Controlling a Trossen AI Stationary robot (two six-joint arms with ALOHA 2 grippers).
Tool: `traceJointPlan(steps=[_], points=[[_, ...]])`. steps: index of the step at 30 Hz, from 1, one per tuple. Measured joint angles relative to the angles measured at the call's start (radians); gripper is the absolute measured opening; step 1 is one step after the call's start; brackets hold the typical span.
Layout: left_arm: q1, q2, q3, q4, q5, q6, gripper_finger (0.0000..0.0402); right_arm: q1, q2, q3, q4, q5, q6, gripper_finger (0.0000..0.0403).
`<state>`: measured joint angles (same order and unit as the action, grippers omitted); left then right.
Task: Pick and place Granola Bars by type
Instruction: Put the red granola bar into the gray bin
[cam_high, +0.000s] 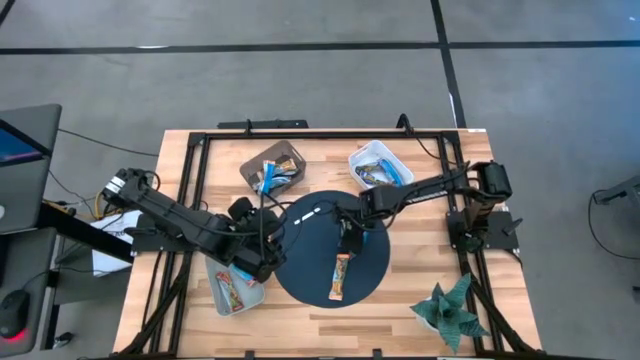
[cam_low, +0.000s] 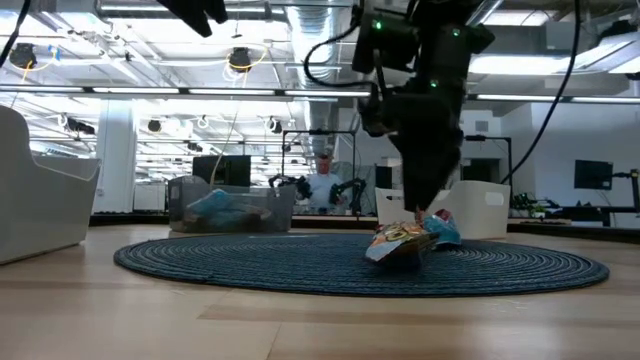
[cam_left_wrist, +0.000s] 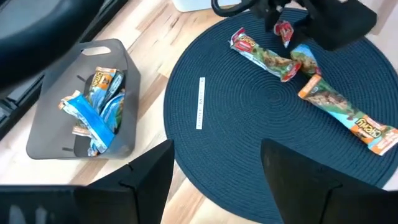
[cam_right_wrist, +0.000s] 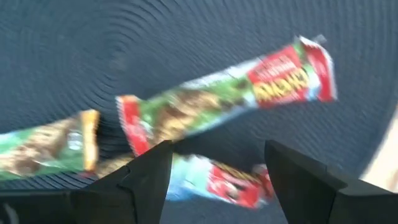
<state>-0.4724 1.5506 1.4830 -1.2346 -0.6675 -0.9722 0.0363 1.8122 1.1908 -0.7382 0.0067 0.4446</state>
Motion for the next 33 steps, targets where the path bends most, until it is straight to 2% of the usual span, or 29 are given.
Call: traceJointPlan(steps=[13,30,33], points=[[0.000,0.008,0.000,0.013,0.008,0.000,0.0234,-0.032,0.010,-0.001,-0.039,0.150,-0.048,0.0248],[0.000,0.008,0.000,0.015,-0.001,0.000,0.0234,0.003,0.010,-0.001,0.042,0.152,-0.192,0.0248],[0.000,0.008,0.000,0.015,0.000,0.001,0.0234,0.004,0.010,-0.001,0.061,0.103,-0.222,0.0248]])
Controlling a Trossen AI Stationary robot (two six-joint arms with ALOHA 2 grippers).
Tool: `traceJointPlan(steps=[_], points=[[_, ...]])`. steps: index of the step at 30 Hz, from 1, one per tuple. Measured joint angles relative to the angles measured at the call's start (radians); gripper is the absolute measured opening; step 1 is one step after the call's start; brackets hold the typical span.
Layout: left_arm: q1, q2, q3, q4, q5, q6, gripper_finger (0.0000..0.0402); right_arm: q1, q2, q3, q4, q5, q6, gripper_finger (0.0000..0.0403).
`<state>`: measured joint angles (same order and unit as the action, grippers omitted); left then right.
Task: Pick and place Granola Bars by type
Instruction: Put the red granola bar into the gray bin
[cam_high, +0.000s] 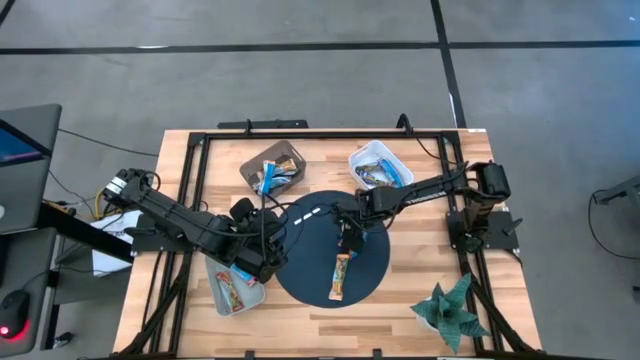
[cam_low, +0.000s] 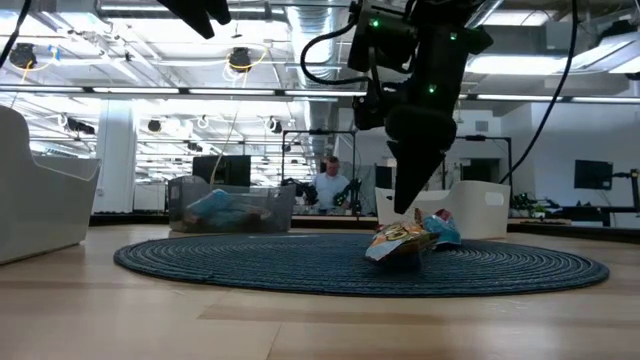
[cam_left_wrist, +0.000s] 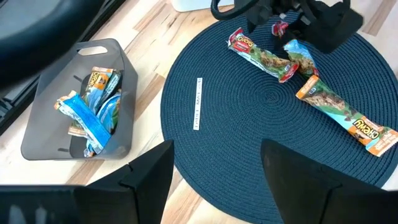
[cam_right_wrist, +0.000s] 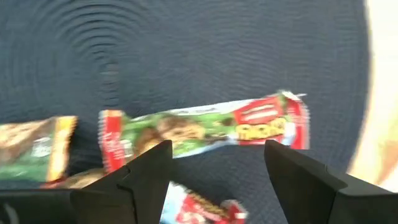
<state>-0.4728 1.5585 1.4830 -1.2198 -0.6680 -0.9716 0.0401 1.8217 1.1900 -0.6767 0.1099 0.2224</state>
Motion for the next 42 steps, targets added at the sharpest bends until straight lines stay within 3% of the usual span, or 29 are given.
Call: traceJointPlan(steps=[5,13,21,31,35,42], points=[[-0.002,0.000,0.000,0.000,0.023,0.000,0.0234,0.025,-0.017,0.000,-0.043,-0.080,-0.083,0.0248],[-0.012,0.000,0.000,0.000,0.014,-0.007,0.0234,0.050,-0.019,-0.001,-0.268,-0.095,-0.165,0.0248],[-0.015,0.000,0.000,0.000,0.000,-0.010,0.0234,0.059,-0.001,0.000,-0.174,-0.112,-0.282,0.0248],[-0.016,0.000,0.000,0.001,0.006,-0.018,0.0234,0.066,0.080,0.000,-0.199,-0.137,-0.328,0.0245],[-0.016,0.000,0.000,0.000,0.002,-0.018,0.0234,0.081,0.093,0.002,-0.206,-0.134,-0.312,0.0210],[-0.016,-0.001,0.000,-0.001,-0.020,-0.005,0.0234,0.091,0.081,0.000,-0.198,-0.135,-0.292,0.0090]])
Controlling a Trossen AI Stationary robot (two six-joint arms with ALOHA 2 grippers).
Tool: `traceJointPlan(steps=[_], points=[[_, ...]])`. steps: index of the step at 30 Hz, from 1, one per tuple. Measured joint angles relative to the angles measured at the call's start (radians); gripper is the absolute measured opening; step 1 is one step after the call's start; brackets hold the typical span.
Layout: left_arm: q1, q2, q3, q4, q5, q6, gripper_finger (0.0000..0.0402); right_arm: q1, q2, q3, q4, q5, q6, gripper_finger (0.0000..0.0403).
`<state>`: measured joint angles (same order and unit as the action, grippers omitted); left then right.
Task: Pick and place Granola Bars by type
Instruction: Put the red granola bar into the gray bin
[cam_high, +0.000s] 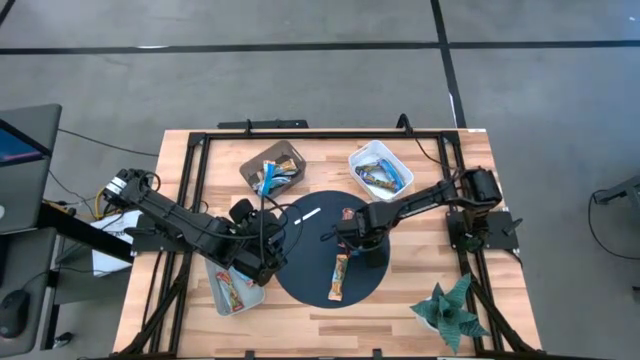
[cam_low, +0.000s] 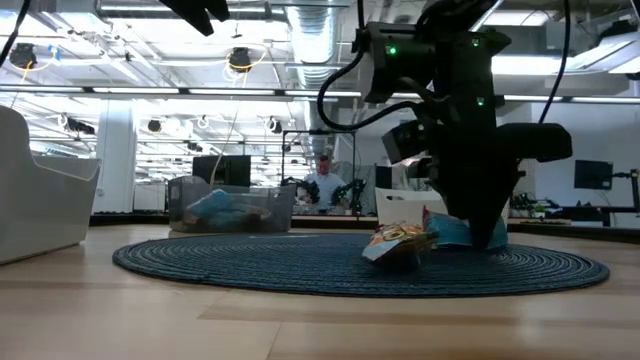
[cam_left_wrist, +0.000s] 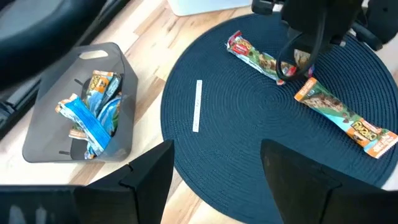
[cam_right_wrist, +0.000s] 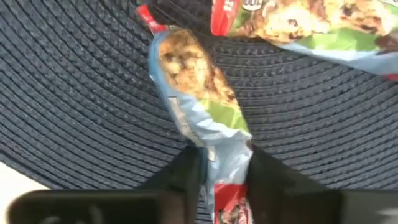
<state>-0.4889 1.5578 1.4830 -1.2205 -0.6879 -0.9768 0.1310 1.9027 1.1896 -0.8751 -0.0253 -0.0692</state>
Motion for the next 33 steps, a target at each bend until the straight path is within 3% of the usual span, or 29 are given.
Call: traceJointPlan(steps=[6,11,15,19,23,28,33], points=[[0.000,0.000,0.000,-0.003,-0.007,0.004,0.0234,0.000,-0.049,0.015,-0.007,-0.002,0.024,0.0026],[0.000,0.000,0.000,-0.008,-0.009,0.007,0.0234,0.007,-0.078,0.094,0.054,0.005,0.019,0.0038],[0.000,0.000,0.000,-0.026,-0.036,-0.004,0.0234,0.007,-0.068,0.158,0.287,0.003,0.017,0.0044],[0.001,0.000,0.000,-0.029,-0.058,-0.028,0.0234,0.007,-0.002,0.238,0.470,-0.003,0.008,0.0030],[0.000,0.000,0.000,-0.032,-0.051,-0.030,0.0234,0.006,0.104,0.354,0.456,-0.052,-0.010,0.0022],[0.000,0.000,0.000,-0.050,-0.027,-0.036,0.0234,0.006,0.216,0.472,0.408,-0.122,-0.010,0.0052],[0.000,0.000,0.000,-0.075,0.017,-0.037,0.0234,0.001,0.255,0.535,0.372,-0.158,-0.007,0.0113]])
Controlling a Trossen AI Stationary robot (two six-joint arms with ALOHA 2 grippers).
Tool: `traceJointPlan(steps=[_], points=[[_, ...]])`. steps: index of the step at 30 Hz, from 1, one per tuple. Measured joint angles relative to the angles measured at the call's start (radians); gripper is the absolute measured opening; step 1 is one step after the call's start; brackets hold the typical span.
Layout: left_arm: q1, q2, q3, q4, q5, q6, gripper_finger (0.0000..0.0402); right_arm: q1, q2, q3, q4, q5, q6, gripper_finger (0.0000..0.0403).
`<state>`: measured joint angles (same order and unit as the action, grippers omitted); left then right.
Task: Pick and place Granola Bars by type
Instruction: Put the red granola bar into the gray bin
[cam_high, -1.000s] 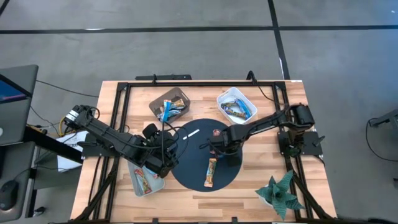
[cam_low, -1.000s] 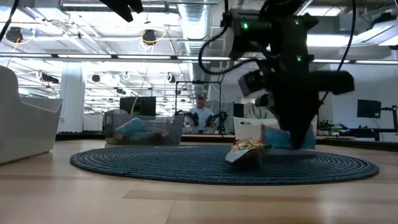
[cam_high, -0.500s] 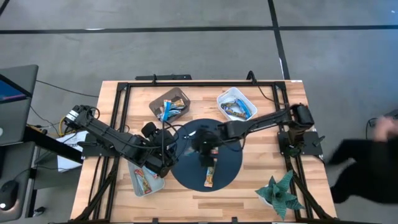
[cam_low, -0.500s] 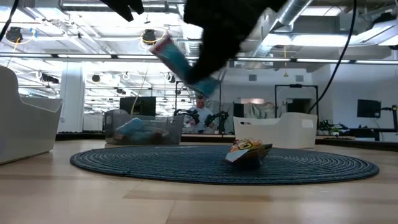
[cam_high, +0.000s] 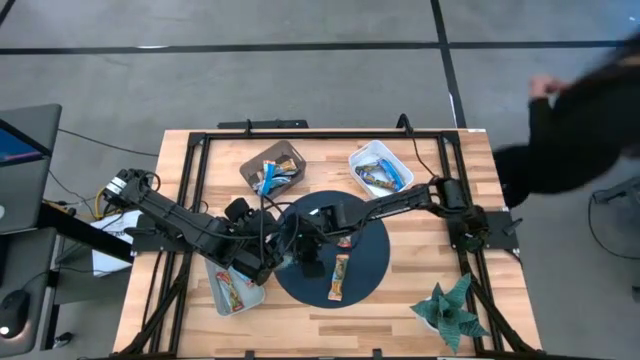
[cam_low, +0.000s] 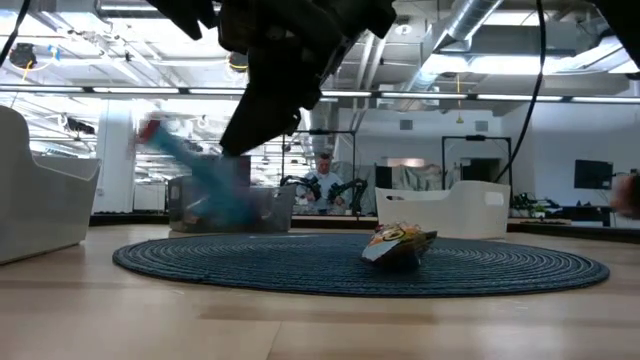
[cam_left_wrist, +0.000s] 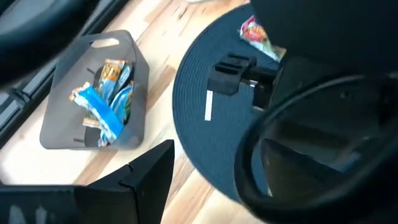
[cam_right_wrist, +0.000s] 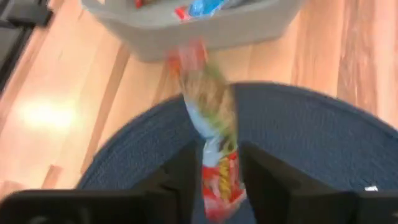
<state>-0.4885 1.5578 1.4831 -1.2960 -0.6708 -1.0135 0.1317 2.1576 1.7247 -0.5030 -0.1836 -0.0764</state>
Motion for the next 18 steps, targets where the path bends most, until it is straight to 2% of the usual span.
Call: traceJointPlan(steps=[6,9,14,18], points=[[0.000,0.000,0.000,-0.019,0.033,-0.019,0.0234,-0.034,-0.001,0.022,-0.078,-0.015,0.058,0.0216],[0.000,0.000,0.000,-0.019,0.046,-0.022,0.0234,-0.051,-0.030,0.022,-0.155,-0.027,0.057,0.0252],[0.000,0.000,0.000,-0.020,0.096,-0.030,0.0234,-0.051,-0.131,0.016,-0.287,0.007,0.015,0.0264],[0.000,0.000,0.000,-0.007,0.117,-0.058,0.0234,-0.051,-0.244,-0.023,-0.315,0.021,-0.012,0.0263]])
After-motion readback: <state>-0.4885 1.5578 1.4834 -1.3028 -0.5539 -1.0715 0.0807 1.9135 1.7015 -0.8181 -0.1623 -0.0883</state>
